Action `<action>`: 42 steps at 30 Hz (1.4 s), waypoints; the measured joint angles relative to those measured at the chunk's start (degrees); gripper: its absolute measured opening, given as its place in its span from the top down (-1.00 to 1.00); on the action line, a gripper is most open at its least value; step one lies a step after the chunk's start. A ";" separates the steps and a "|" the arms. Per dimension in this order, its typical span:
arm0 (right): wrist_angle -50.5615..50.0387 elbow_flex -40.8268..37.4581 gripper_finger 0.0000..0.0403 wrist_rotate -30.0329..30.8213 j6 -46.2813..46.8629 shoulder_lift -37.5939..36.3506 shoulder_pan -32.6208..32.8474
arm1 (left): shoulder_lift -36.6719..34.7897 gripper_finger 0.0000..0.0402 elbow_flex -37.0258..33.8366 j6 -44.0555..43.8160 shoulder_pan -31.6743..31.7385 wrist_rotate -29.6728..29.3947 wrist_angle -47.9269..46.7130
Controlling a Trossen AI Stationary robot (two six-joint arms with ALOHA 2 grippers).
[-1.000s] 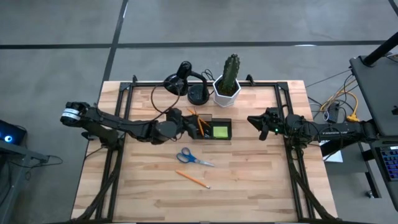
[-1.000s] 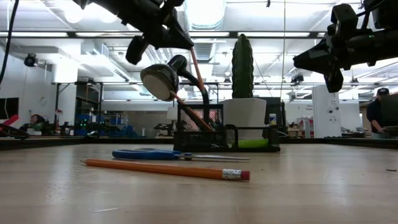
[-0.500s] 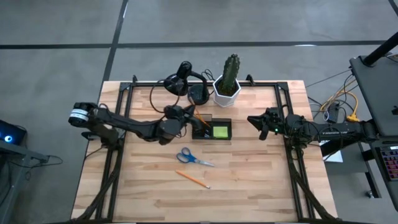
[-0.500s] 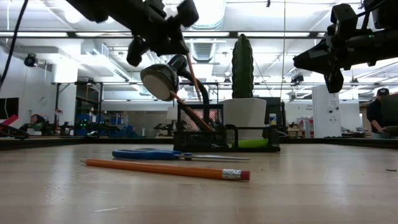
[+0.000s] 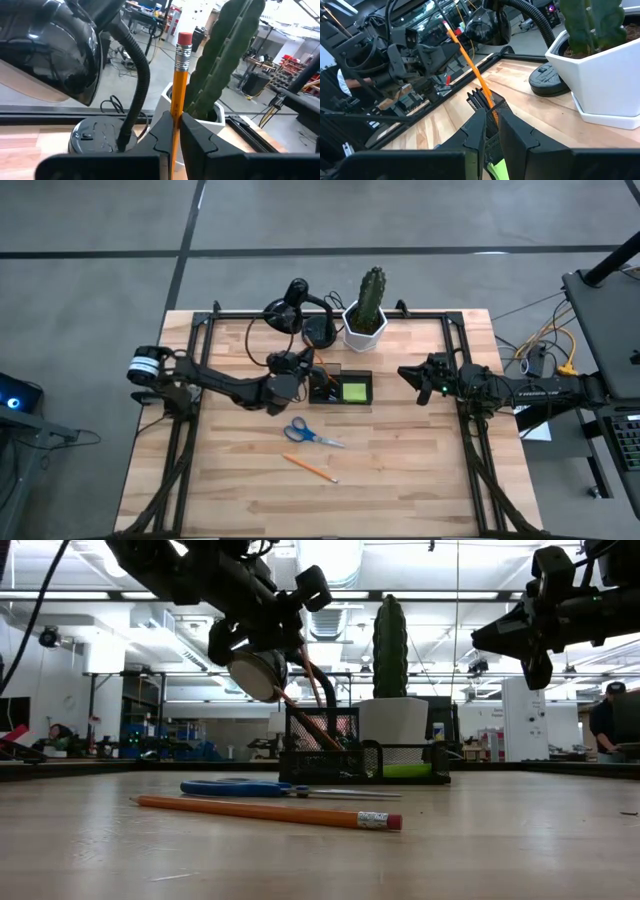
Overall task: Pick and place office supplies into organizer
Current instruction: Put the left yellow pencil into the mesh desk organizer
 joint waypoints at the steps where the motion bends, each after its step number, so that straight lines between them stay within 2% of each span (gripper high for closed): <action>1: -0.03 0.00 0.79 0.00 -0.01 0.00 -0.02 | 0.25 0.97 0.00 -0.14 0.08 -0.03 0.56; 8: -0.09 0.00 0.79 -0.02 -0.02 0.00 0.00 | 3.47 0.97 0.00 -2.00 0.11 0.13 2.66; 14: -0.20 0.00 0.79 -0.02 -0.02 0.00 -0.02 | 7.09 0.97 0.29 -2.00 0.11 0.16 8.69; 28: -0.33 0.00 0.79 0.04 -0.26 0.00 0.00 | 10.02 0.97 0.67 -1.99 0.11 0.38 9.35; 36: -0.38 0.00 0.79 0.04 -0.28 0.00 0.00 | 10.53 0.97 0.48 -1.95 0.11 4.37 8.52; 42: -0.40 0.00 0.79 0.03 -0.26 0.00 0.00 | 10.74 0.97 0.48 -1.93 0.11 4.96 8.07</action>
